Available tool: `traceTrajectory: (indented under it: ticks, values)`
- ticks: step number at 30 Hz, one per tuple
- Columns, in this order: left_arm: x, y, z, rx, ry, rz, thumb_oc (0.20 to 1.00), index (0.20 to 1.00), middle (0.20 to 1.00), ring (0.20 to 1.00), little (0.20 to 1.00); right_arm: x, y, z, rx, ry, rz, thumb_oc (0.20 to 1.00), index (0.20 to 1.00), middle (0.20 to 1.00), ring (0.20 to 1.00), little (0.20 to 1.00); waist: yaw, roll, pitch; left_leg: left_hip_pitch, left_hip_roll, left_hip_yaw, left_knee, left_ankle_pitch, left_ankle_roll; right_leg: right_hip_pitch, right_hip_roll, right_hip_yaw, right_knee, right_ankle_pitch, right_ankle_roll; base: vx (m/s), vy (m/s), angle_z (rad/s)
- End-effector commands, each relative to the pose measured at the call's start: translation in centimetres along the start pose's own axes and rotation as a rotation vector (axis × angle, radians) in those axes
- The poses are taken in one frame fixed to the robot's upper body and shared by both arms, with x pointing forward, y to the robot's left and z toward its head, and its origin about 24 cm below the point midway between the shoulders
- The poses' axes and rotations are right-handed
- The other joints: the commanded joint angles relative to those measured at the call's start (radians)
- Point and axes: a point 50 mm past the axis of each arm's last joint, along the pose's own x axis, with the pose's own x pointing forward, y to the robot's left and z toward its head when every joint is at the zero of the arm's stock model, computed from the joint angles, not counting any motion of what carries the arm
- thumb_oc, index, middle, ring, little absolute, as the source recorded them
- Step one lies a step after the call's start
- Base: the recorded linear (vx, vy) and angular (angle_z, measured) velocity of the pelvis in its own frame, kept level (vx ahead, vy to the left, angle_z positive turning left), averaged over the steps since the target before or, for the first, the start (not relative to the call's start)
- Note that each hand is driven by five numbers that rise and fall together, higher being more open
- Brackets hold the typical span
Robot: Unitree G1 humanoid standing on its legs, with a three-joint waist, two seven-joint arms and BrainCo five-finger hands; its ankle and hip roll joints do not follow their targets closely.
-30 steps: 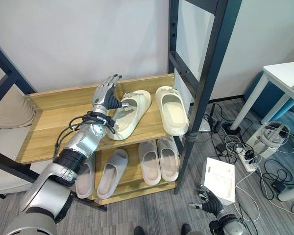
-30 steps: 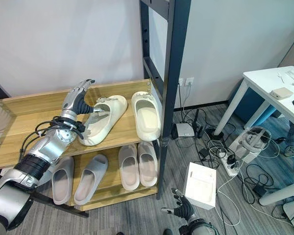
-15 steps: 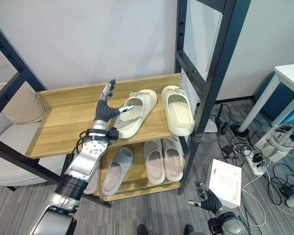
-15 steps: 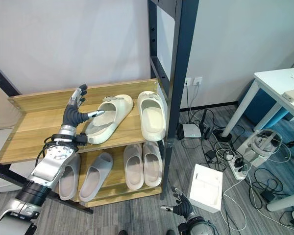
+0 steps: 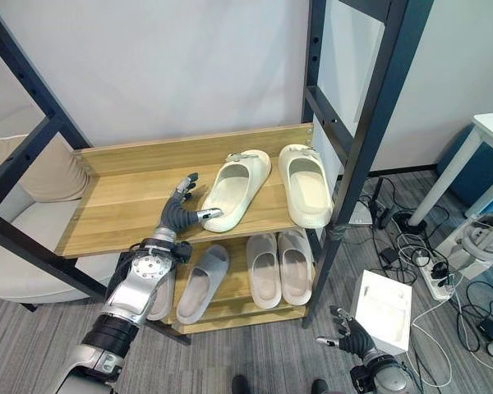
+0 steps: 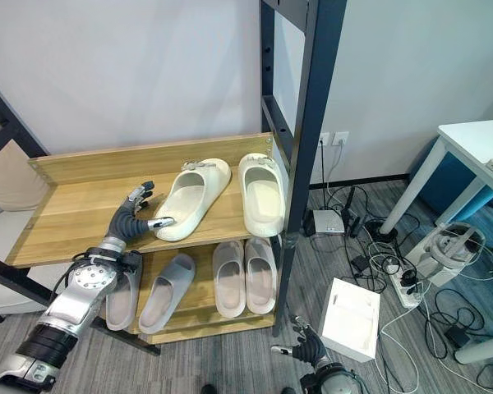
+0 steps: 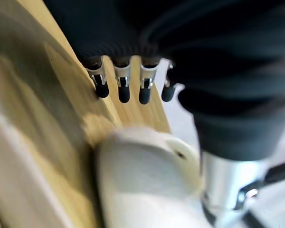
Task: Arrange the slippers neatly on the shoe rack.
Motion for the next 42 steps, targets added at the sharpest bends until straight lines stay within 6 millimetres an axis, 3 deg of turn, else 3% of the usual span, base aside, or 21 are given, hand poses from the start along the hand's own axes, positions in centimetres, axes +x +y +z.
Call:
traceTrajectory:
  ticks: [1,7,8,15,21,25,27,33,35,37,38,40,41,42]
  values:
    - [1.0,-1.6,1.5,-0.176,-0.049,-0.115,1.0,1.0,1.0,1.0,1.0,0.9,0.3,2.7,0.025,-0.105,0.026,1.0,1.0,1.0,1.0,1.0,-0.006,-0.027,0.03,0.101,-0.03,0.003,0.001,-0.217,0.029,0.034,-0.008,-0.029,0.001,-0.12,0.047,-0.01,0.004,0.04]
    - [1.9,-4.5,3.2,-0.386,-0.085,-0.187,1.0,1.0,1.0,1.0,1.0,1.1,0.7,2.9,0.026,-0.104,0.045,1.0,1.0,1.0,1.0,1.0,-0.012,-0.026,0.029,0.096,-0.03,0.001,0.001,-0.216,0.029,0.03,-0.009,-0.03,0.001,-0.119,0.049,0.0,0.001,0.02]
    - [2.6,-5.9,4.2,-0.485,-0.102,-0.196,1.0,1.0,1.0,1.0,1.0,1.2,1.0,3.0,0.027,-0.104,0.051,1.0,1.0,1.0,1.0,1.0,-0.017,-0.026,0.029,0.096,-0.031,0.001,0.001,-0.216,0.03,0.029,-0.009,-0.029,0.001,-0.12,0.049,0.0,0.0,0.0]
    - [4.0,-7.3,5.0,-0.504,-0.108,-0.184,1.0,1.0,1.0,1.0,1.0,1.3,1.2,3.0,0.025,-0.101,0.058,1.0,1.0,1.0,1.0,1.0,-0.03,-0.026,0.027,0.094,-0.03,0.003,0.001,-0.214,0.028,0.026,-0.007,-0.029,0.001,-0.122,0.047,-0.01,-0.003,0.02]
    - [4.5,-6.3,5.9,-0.418,-0.177,-0.093,1.0,1.0,1.0,1.0,1.0,1.3,1.3,2.9,0.038,-0.108,0.046,1.0,1.0,1.0,1.0,1.0,-0.029,-0.029,0.027,0.093,-0.029,0.003,0.001,-0.213,0.028,0.024,-0.007,-0.03,0.001,-0.122,0.046,0.0,0.0,0.0]
    - [3.9,-3.8,8.2,-0.281,-0.355,0.081,1.0,1.0,1.0,1.0,1.0,1.5,1.6,3.2,0.06,-0.136,0.022,1.0,1.0,1.0,1.0,1.0,-0.015,-0.041,0.03,0.094,-0.027,-0.007,0.001,-0.209,0.026,0.032,-0.004,-0.037,0.001,-0.126,0.04,-0.01,-0.003,-0.01]
    - [3.0,-3.3,9.8,-0.298,-0.459,0.08,1.0,1.0,1.0,1.0,1.0,1.6,1.5,3.2,0.063,-0.143,0.014,1.0,1.0,1.0,1.0,1.0,-0.008,-0.046,0.03,0.095,-0.026,-0.011,0.001,-0.209,0.024,0.035,-0.003,-0.041,0.001,-0.127,0.04,-0.02,-0.004,-0.01]
    - [-0.3,-4.8,14.0,-0.354,-0.679,-0.212,1.0,1.0,1.0,1.0,1.0,1.6,1.7,3.1,0.082,-0.142,0.032,1.0,1.0,1.0,1.0,1.0,0.009,-0.051,0.018,0.098,-0.024,-0.019,0.001,-0.212,0.02,0.042,-0.002,-0.048,0.001,-0.131,0.041,-0.01,-0.001,0.04]
    - [-2.4,-7.0,14.8,-0.251,-0.703,-0.513,1.0,1.0,1.0,1.0,1.0,1.5,1.9,2.9,0.064,-0.131,0.066,1.0,1.0,1.0,1.0,1.0,0.019,-0.051,0.012,0.099,-0.022,-0.026,0.001,-0.213,0.018,0.047,-0.001,-0.053,0.001,-0.135,0.041,-0.02,-0.005,0.09]
    - [-3.4,-8.5,13.5,-0.126,-0.619,-0.721,1.0,1.0,1.0,1.0,1.0,1.5,1.8,2.7,0.04,-0.12,0.09,1.0,1.0,1.0,1.0,1.0,0.025,-0.049,0.007,0.101,-0.021,-0.031,0.001,-0.213,0.017,0.051,0.001,-0.056,0.001,-0.137,0.042,-0.01,-0.008,0.08]
    - [-3.7,-9.0,11.8,-0.052,-0.527,-0.809,1.0,1.0,1.0,1.0,1.0,1.6,1.6,2.8,0.023,-0.121,0.098,1.0,1.0,1.0,1.0,1.0,0.026,-0.046,0.008,0.102,-0.02,-0.032,0.001,-0.213,0.017,0.052,0.002,-0.056,0.001,-0.137,0.041,-0.01,-0.007,0.03]
    - [-3.9,-9.1,10.9,0.0,-0.486,-0.847,1.0,1.0,1.0,1.0,1.0,1.6,1.6,2.8,0.017,-0.123,0.107,1.0,1.0,1.0,1.0,1.0,0.026,-0.047,0.008,0.103,-0.02,-0.032,0.001,-0.214,0.016,0.052,0.003,-0.055,0.001,-0.138,0.041,0.0,0.0,0.0]
    - [-4.2,-9.2,7.3,0.021,-0.319,-0.861,1.0,1.0,1.0,1.0,1.0,1.7,1.3,2.9,0.004,-0.123,0.107,1.0,1.0,1.0,1.0,1.0,0.028,-0.045,0.012,0.109,-0.018,-0.03,0.001,-0.216,0.015,0.055,0.006,-0.053,0.001,-0.139,0.039,0.0,0.0,0.0]
    - [-4.4,-8.9,6.1,0.066,-0.267,-0.866,1.0,1.0,1.0,1.0,1.0,1.8,1.0,3.0,0.004,-0.124,0.101,1.0,1.0,1.0,1.0,1.0,0.028,-0.045,0.012,0.106,-0.019,-0.033,0.001,-0.214,0.016,0.054,0.006,-0.052,0.001,-0.139,0.038,0.0,0.0,0.0]
